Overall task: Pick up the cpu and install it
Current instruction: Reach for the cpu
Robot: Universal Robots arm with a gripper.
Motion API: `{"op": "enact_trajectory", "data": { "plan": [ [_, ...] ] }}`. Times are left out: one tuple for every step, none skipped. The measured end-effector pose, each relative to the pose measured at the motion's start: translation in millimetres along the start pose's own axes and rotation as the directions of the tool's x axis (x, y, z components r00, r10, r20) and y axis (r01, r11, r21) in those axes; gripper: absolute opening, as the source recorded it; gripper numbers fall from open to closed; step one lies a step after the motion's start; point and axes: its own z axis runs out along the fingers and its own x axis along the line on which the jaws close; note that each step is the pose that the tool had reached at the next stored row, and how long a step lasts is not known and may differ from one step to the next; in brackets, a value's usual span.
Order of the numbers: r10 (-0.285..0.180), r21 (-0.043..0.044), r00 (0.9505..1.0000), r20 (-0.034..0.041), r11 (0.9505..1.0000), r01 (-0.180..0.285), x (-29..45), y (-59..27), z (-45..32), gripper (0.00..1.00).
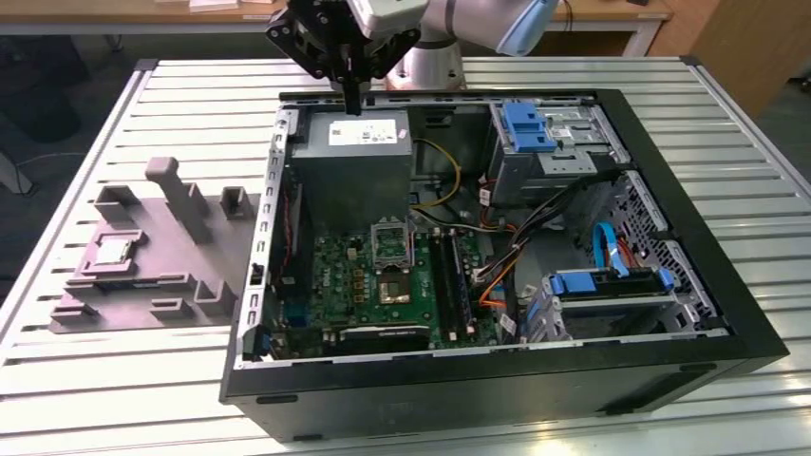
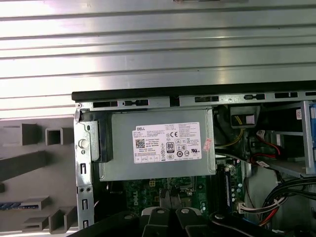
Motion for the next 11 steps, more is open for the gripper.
{"op": "enact_trajectory", "data": {
  "plan": [
    [0.0,-0.0001,1.0,0.0,1.0,0.0,0.2,0.0,0.0,0.11],
    [0.0,0.0,1.0,0.0,1.0,0.0,0.3,0.0,0.0,0.11],
    [0.0,0.0,1.0,0.0,1.0,0.0,0.3,0.0,0.0,0.11],
    [0.0,0.0,1.0,0.0,1.0,0.0,0.3,0.0,0.0,0.11],
    [0.0,0.0,1.0,0.0,1.0,0.0,0.3,0.0,0.0,0.11],
    [0.0,0.0,1.0,0.0,1.0,0.0,0.3,0.0,0.0,0.11],
    [0.0,0.0,1.0,0.0,1.0,0.0,0.3,0.0,0.0,0.11],
    [0.0,0.0,1.0,0.0,1.0,0.0,0.3,0.0,0.0,0.11],
    [0.0,0.0,1.0,0.0,1.0,0.0,0.4,0.0,0.0,0.11],
    [0.0,0.0,1.0,0.0,1.0,0.0,0.5,-0.1,0.0,0.11],
    [0.0,0.0,1.0,0.0,1.0,0.0,0.7,-0.1,0.0,0.11]
  ]
}}
